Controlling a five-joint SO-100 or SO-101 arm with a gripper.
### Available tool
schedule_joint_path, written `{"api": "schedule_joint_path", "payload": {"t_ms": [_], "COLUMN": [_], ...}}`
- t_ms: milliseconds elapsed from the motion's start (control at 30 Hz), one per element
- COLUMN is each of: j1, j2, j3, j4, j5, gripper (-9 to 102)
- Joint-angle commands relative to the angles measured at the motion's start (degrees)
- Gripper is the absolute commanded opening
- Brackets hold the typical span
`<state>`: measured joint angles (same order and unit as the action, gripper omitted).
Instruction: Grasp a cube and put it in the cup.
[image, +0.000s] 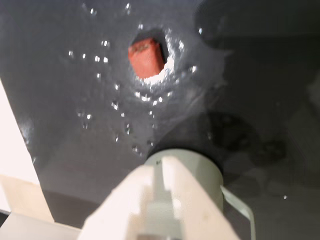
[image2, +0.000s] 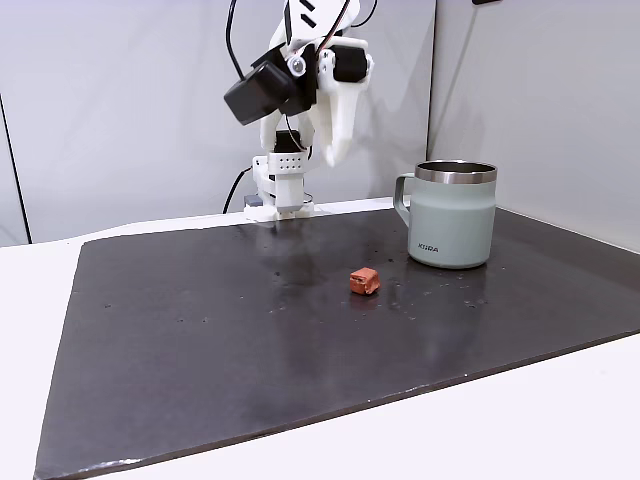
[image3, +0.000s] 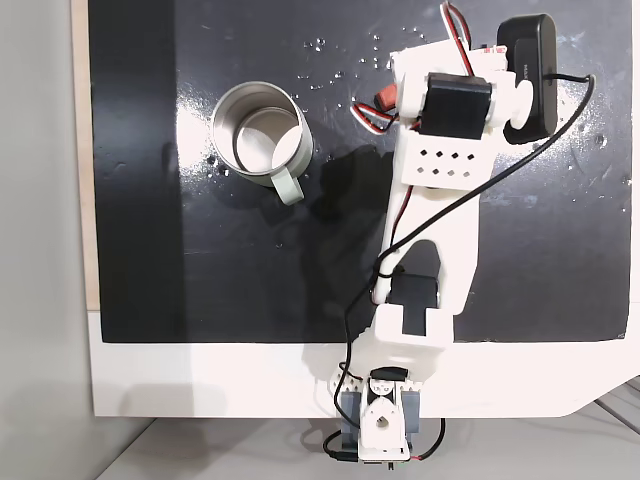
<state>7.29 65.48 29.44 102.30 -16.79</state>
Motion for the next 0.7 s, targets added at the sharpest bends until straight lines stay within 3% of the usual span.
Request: {"api": "schedule_joint_path", "payload": {"t_ms": [0, 667], "j1": [1.32, -2.99], "j2": [-2.55, -19.69], "j3": [-6.94, -23.38], "j4": [0.53, 0.62], "j5": [-1.58, -10.72], "gripper": [0, 0]}}
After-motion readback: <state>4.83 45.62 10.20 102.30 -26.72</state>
